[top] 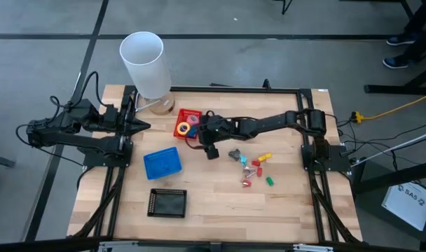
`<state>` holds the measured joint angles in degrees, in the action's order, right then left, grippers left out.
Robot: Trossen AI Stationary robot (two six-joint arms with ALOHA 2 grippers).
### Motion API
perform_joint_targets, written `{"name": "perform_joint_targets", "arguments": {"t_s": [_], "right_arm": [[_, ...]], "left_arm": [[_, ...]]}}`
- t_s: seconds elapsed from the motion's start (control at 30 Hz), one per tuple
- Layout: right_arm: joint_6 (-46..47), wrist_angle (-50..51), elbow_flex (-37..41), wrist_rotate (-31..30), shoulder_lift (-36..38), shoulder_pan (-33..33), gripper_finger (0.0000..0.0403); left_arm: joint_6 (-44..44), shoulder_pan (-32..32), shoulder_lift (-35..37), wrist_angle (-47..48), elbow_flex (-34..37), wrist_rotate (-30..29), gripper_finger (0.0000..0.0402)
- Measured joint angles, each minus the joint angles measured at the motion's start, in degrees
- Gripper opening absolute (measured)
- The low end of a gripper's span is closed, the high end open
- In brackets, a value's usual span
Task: Pick and place Stapler, Stapler remover, tape
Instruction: Adjust the red basket on the shelf, then put the black staple remover into the blue basket
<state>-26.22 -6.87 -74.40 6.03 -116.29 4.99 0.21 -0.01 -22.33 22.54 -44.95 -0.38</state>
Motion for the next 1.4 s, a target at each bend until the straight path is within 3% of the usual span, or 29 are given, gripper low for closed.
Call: {"name": "perform_joint_targets", "arguments": {"t_s": [0.2,0.37,0.77,0.97,1.2,1.4], "right_arm": [[-1.7,8.6,-4.9,7.3,-1.9,-0.6,0.0262],[-2.5,9.7,-8.5,8.4,-5.0,-1.6,0.0262],[3.6,17.4,-17.3,8.7,-13.7,0.8,0.0262],[6.3,22.4,-18.6,8.4,-14.3,4.4,0.0262],[10.1,23.0,-18.6,1.4,-14.2,7.9,0.0262],[11.0,26.0,-17.3,2.2,-11.7,8.7,0.0262]], "left_arm": [[0.0,0.0,0.0,0.0,0.0,0.0,0.001],[0.0,0.0,0.0,0.0,0.0,0.0,0.0009],[0.0,0.0,0.0,0.0,0.0,0.0,0.0008],[0.0,0.0,0.0,0.0,0.0,0.0,0.0012],[0.0,0.0,0.0,0.0,0.0,0.0,0.0009],[0.0,0.0,0.0,0.0,0.0,0.0,0.001]]}}
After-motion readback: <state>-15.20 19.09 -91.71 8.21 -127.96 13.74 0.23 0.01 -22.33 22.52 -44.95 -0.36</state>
